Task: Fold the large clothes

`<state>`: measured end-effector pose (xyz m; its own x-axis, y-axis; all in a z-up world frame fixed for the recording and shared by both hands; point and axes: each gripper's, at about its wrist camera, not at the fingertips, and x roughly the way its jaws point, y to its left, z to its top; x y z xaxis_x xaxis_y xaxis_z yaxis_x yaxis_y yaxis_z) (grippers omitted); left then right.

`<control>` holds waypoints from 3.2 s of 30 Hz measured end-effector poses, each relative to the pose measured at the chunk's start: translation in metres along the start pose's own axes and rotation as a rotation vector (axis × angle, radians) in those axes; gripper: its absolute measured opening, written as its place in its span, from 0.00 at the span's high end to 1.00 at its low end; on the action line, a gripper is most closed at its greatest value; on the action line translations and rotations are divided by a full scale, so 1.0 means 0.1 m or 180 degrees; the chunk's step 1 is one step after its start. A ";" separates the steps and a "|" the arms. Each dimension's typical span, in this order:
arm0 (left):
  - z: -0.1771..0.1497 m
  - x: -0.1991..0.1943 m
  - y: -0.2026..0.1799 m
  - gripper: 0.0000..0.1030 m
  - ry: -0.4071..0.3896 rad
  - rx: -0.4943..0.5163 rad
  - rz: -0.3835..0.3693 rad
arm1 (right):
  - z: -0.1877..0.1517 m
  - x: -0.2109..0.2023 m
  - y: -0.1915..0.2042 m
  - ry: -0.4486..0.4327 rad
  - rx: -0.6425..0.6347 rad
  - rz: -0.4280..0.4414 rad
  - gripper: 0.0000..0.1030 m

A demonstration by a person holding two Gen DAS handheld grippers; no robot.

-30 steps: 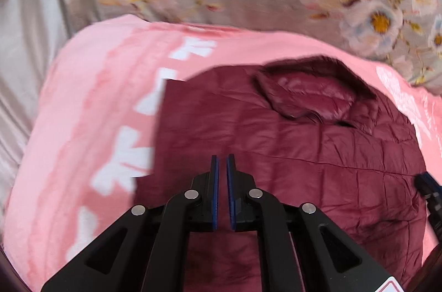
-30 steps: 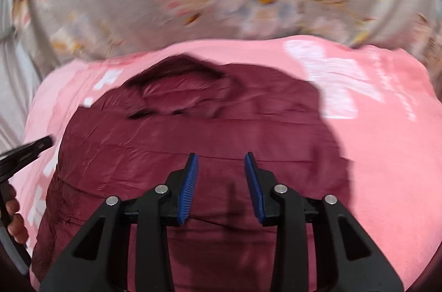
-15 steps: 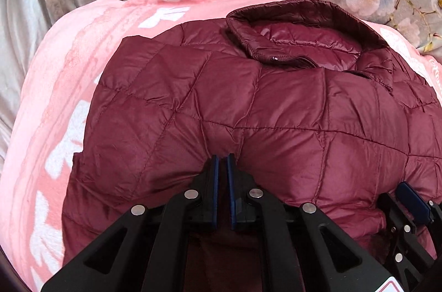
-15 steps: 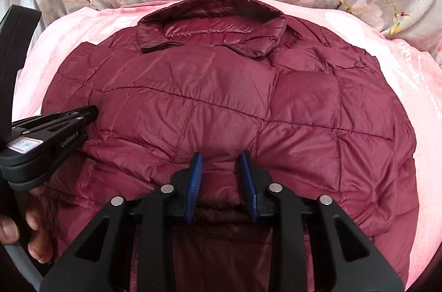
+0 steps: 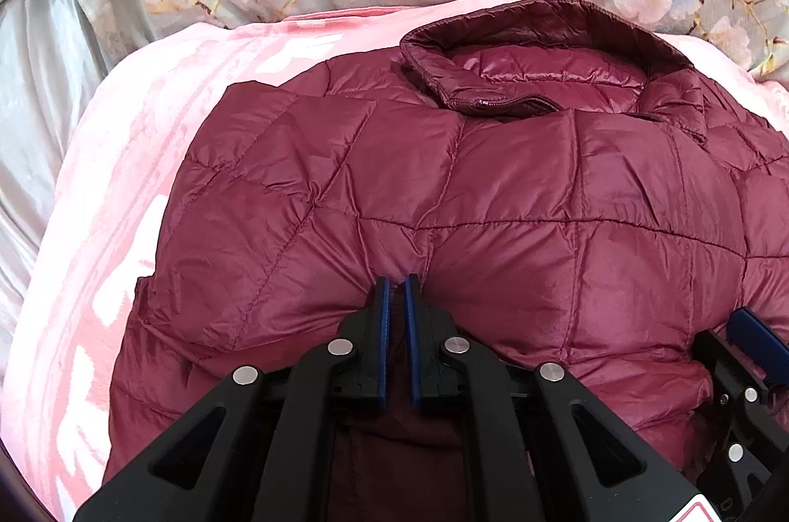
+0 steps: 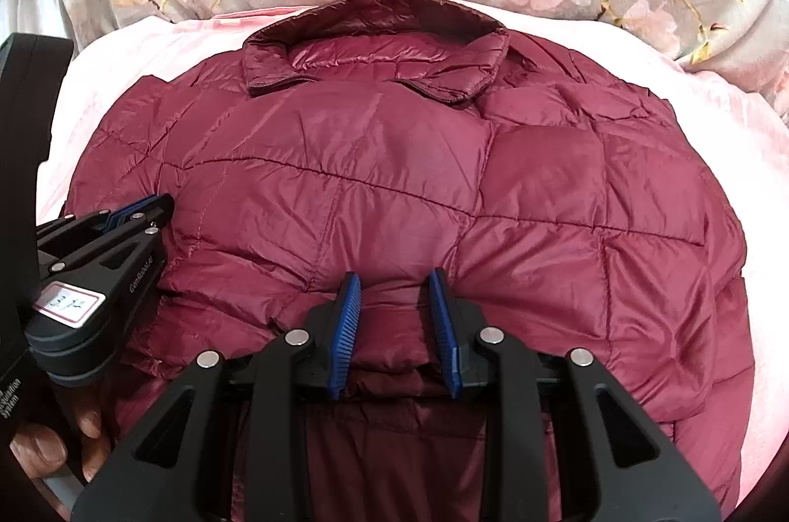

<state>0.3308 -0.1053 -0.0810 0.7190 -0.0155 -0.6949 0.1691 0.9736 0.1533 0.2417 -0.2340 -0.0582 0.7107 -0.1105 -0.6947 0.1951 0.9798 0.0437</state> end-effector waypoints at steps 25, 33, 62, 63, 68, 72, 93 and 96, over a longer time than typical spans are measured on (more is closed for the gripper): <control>1.03 -0.16 0.43 0.31 -0.0029 -0.0610 -0.0853 | 0.96 0.07 -1.02 -0.0194 0.1382 0.1044 0.42; 1.28 0.66 0.32 0.41 0.0706 -0.0960 -0.1369 | 1.00 0.79 -1.13 0.0354 0.1995 0.1509 0.58; 0.72 0.56 -0.07 0.95 -0.0019 -0.0021 -0.0678 | 0.70 0.68 -0.69 0.0058 0.0439 0.0318 0.93; 0.72 0.52 -0.05 0.91 -0.0009 -0.0015 -0.0685 | 0.71 0.64 -0.73 0.0086 0.0496 0.0360 0.91; 0.88 0.30 0.20 0.77 0.0055 0.0086 -0.0704 | 0.84 0.27 -0.99 -0.0116 0.0767 0.0301 0.69; 1.32 0.18 0.39 0.76 -0.0009 -0.0072 -0.0682 | 1.32 0.19 -1.10 -0.0300 0.0950 0.0369 0.69; 1.92 1.13 0.10 0.76 0.0476 -0.0351 -0.0804 | 1.69 1.14 -0.68 0.0055 0.0398 0.0102 0.79; 1.82 1.11 0.08 0.76 0.0401 -0.0264 -0.0766 | 1.61 1.14 -0.65 0.0014 0.0253 0.0020 0.79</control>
<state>0.5347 -0.1410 -0.0295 0.5744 -0.2250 -0.7871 0.2653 0.9608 -0.0810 0.4192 -0.3369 -0.0249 0.7091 -0.1035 -0.6975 0.2438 0.9642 0.1047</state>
